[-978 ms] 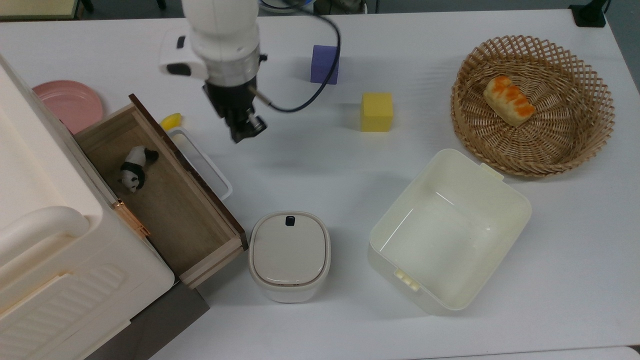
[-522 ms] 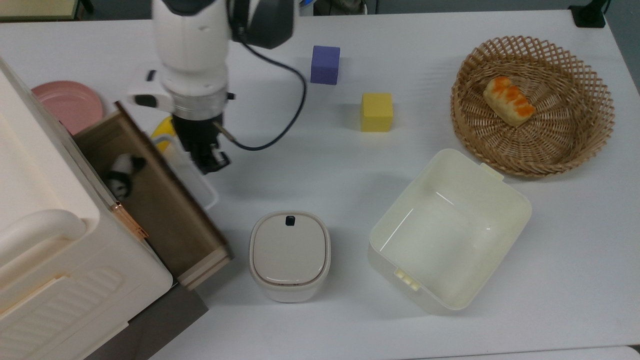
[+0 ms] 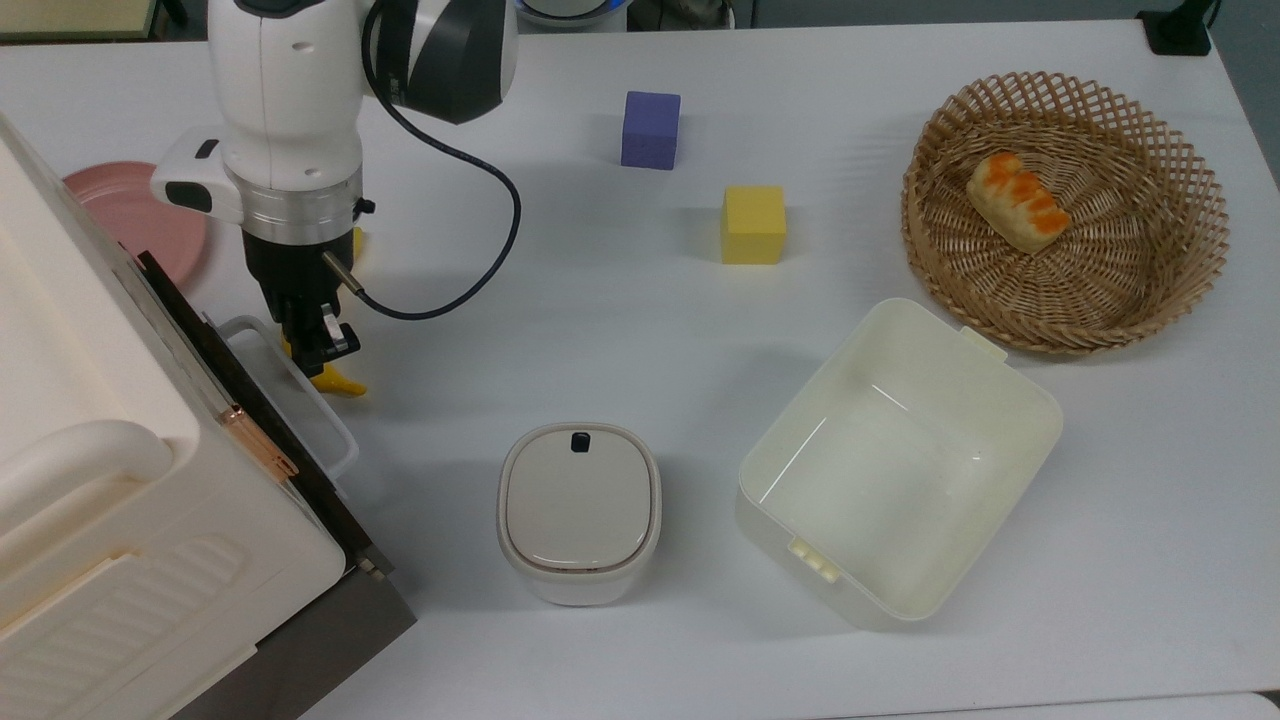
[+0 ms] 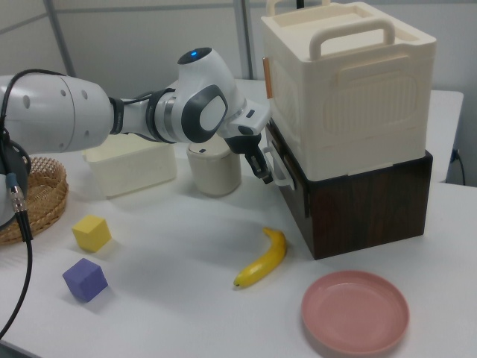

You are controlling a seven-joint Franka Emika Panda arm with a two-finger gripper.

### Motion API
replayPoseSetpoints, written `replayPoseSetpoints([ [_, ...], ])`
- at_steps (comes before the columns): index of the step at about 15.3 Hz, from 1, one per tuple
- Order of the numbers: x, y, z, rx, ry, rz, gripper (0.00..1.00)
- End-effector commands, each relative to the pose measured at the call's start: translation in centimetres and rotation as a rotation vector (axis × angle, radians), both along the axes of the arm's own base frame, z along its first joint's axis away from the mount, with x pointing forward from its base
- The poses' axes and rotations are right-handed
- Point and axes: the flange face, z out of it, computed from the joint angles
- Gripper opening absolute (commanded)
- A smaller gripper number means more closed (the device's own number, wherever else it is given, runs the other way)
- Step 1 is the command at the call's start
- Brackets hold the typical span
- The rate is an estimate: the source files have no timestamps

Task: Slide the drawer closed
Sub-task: 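Push the drawer front with the gripper into the cabinet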

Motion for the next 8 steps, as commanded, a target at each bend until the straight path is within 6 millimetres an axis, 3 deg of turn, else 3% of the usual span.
replayPoseSetpoints([
  [1,0.36,0.18,0.72,-0.038,-0.018,0.014,0.01],
  [8,0.24,-0.01,1.39,-0.04,-0.029,0.012,0.02],
])
